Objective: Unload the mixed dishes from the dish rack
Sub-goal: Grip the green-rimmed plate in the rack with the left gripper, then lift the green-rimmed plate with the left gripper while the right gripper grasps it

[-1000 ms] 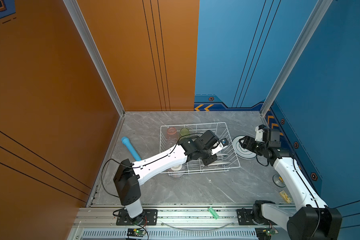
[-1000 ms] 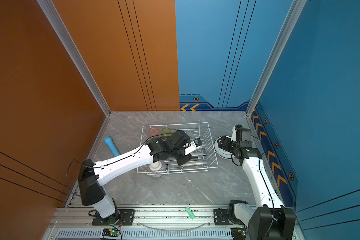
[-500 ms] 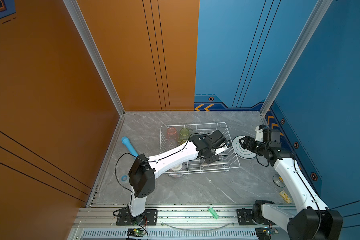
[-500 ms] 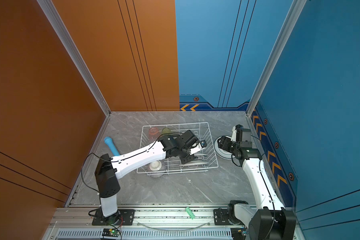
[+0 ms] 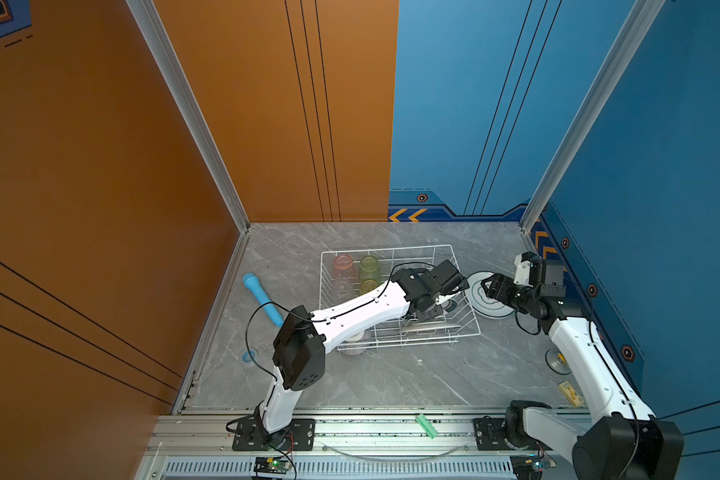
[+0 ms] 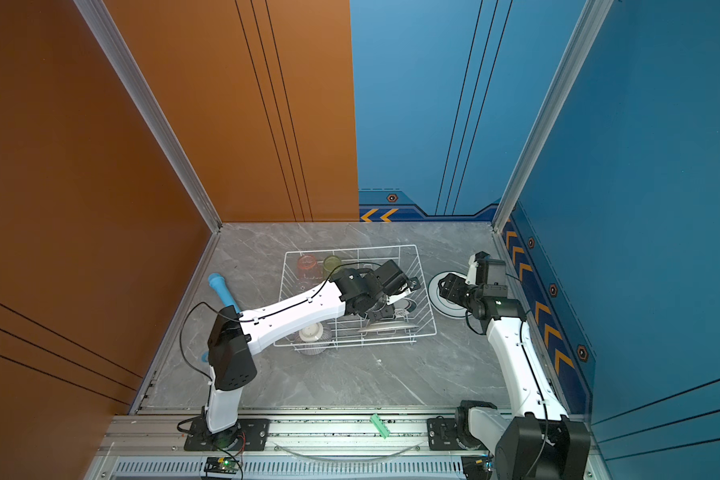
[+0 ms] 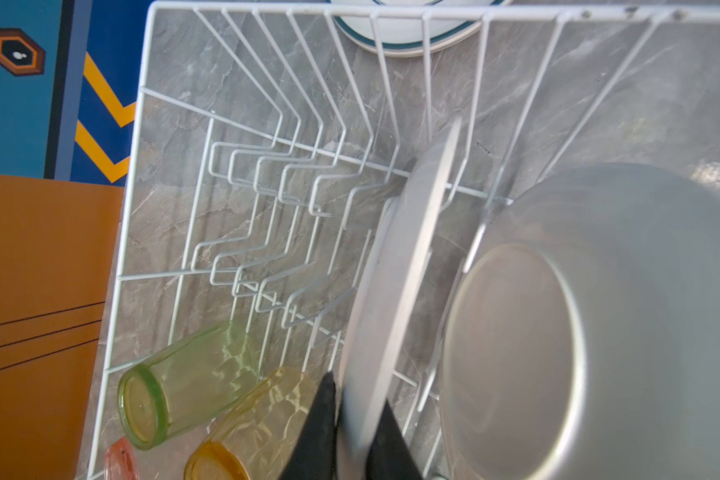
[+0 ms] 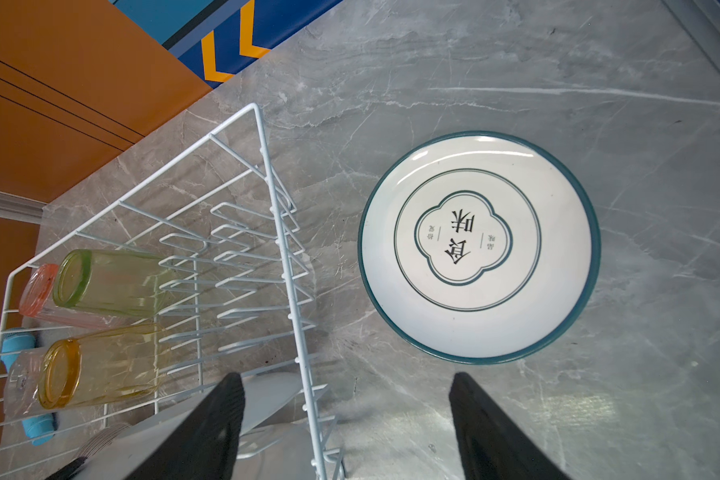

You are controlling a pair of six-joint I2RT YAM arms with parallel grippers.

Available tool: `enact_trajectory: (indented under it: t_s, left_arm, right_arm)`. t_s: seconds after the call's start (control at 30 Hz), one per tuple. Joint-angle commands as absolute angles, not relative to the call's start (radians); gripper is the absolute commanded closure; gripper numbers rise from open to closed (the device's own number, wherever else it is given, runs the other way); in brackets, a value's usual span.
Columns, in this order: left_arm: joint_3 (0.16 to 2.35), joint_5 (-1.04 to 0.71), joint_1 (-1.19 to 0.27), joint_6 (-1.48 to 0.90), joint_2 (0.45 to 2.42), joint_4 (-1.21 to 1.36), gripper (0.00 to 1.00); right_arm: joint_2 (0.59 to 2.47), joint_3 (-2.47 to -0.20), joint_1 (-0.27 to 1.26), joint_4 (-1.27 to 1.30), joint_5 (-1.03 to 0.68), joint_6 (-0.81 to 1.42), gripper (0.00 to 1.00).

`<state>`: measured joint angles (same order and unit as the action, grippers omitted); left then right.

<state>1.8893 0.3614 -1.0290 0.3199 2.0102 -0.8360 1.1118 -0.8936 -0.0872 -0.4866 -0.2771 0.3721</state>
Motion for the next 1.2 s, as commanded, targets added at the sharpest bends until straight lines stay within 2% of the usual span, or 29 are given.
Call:
enact_trajectory:
  t_s: [0.0, 0.3, 0.5, 0.8, 0.97, 1.07, 1.17]
  left_arm:
    - [1.934, 0.441, -1.041, 0.312, 2.032, -0.853, 0.9]
    - [1.946, 0.567, -1.06, 0.315, 2.043, -0.844, 1.0]
    - [1.867, 0.668, -1.08, 0.322, 1.956, -0.727, 1.0]
    - [1.82, 0.655, -1.064, 0.265, 1.788, -0.711, 1.0]
    - [1.781, 0.554, -1.005, 0.192, 1.686, -0.71, 1.0]
    - [1.739, 0.404, -0.928, 0.117, 1.617, -0.689, 1.0]
    - [1.659, 0.204, -0.838, 0.035, 1.549, -0.612, 1.0]
  right_arm:
    - [1.086, -0.874, -0.098, -0.465, -0.298, 0.362, 0.24]
    - [1.069, -0.859, -0.112, -0.459, -0.311, 0.362, 0.24]
    - [1.051, -0.847, -0.113, -0.45, -0.314, 0.368, 0.24]
    - [1.029, -0.833, -0.115, -0.424, -0.342, 0.383, 0.24]
    - [1.014, -0.826, -0.114, -0.406, -0.384, 0.385, 0.24]
    - [1.002, -0.814, -0.117, -0.365, -0.465, 0.388, 0.24]
    - [0.992, -0.786, -0.119, -0.265, -0.629, 0.415, 0.24]
